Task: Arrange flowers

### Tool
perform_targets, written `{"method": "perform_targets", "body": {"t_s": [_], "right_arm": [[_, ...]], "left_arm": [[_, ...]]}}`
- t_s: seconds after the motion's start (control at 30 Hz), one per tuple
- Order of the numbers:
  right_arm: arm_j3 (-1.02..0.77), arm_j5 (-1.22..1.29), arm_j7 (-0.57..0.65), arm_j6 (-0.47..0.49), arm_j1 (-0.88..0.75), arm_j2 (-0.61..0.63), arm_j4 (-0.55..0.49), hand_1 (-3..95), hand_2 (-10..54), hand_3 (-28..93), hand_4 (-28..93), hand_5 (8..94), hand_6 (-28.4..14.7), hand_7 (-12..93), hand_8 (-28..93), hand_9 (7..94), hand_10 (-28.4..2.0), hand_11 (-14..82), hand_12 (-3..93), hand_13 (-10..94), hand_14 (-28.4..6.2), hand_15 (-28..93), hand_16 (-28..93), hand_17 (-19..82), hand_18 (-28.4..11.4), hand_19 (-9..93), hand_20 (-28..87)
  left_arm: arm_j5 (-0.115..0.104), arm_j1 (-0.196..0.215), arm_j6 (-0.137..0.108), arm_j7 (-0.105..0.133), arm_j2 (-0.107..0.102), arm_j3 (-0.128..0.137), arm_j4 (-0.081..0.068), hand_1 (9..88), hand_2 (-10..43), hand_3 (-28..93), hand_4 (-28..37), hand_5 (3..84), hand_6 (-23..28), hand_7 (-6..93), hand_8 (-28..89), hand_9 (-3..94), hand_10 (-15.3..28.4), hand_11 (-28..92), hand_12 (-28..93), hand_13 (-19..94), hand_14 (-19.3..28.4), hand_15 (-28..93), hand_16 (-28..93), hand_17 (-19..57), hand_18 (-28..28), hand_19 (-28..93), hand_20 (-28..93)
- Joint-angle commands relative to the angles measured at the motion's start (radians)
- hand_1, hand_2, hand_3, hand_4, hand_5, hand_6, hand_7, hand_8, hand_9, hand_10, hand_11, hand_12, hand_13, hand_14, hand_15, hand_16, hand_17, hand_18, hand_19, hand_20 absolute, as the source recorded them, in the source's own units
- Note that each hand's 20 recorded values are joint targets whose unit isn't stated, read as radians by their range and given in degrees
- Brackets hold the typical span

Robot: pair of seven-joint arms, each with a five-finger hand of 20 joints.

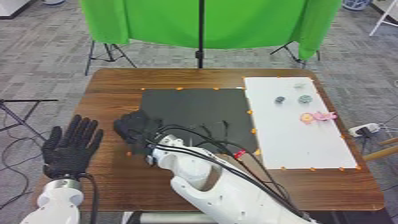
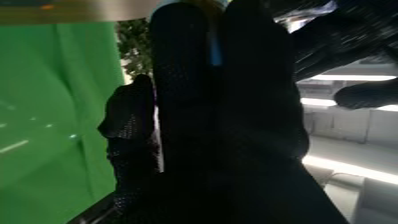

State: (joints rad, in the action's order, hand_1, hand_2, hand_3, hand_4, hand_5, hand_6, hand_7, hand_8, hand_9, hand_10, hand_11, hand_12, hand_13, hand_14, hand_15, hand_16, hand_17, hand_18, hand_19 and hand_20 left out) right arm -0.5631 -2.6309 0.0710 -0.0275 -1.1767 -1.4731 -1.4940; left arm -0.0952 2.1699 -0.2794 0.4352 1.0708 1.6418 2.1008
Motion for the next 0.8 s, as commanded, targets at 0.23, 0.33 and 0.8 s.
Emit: {"method": "perform_targets", "body": {"t_s": [0.23,0.33,0.8], "right_arm": [[0.038,-0.075,0.11,0.002,-0.004,0.003,0.002,94.6,-9.5,-28,30,68.0,-3.8,34,-4,68.5,-15.8,24.5,25.1,69,-6.1,39,37,39,-19.5,86,37],[0.039,-0.091,0.102,0.038,-0.015,0.006,-0.013,93.7,-9.5,-28,29,69.4,-3.7,22,-9,66.6,-16.8,22.9,17.8,68,-7.5,40,35,38,-20.2,85,35],[0.038,-0.01,0.198,0.044,-0.01,0.038,-0.087,82.1,-9.5,-28,61,64.6,-3.6,17,-13,58.3,-17.0,15.3,15.3,63,-12.9,55,23,35,-24.7,89,36]], "left_arm": [[0.026,-0.007,-0.007,0.011,-0.004,-0.017,-0.015,26.9,16.4,78,-28.3,49.9,10.6,9.7,-9,43.2,15.9,21,9,32,16.3,36,-8,-6.6,13.4,38,13],[0.01,-0.003,0.004,0.017,-0.001,-0.008,-0.011,26.9,16.5,78,-28.3,49.9,10.6,9.8,-9,43.3,16.0,21,9,32,16.3,36,-8,-6.7,13.4,38,13],[0.008,0.016,0.004,0.029,0.019,0.005,-0.005,26.9,16.6,78,-28.3,49.9,10.6,9.8,-9,43.3,16.0,21,9,33,16.2,36,-9,-6.6,13.4,38,12]]}}
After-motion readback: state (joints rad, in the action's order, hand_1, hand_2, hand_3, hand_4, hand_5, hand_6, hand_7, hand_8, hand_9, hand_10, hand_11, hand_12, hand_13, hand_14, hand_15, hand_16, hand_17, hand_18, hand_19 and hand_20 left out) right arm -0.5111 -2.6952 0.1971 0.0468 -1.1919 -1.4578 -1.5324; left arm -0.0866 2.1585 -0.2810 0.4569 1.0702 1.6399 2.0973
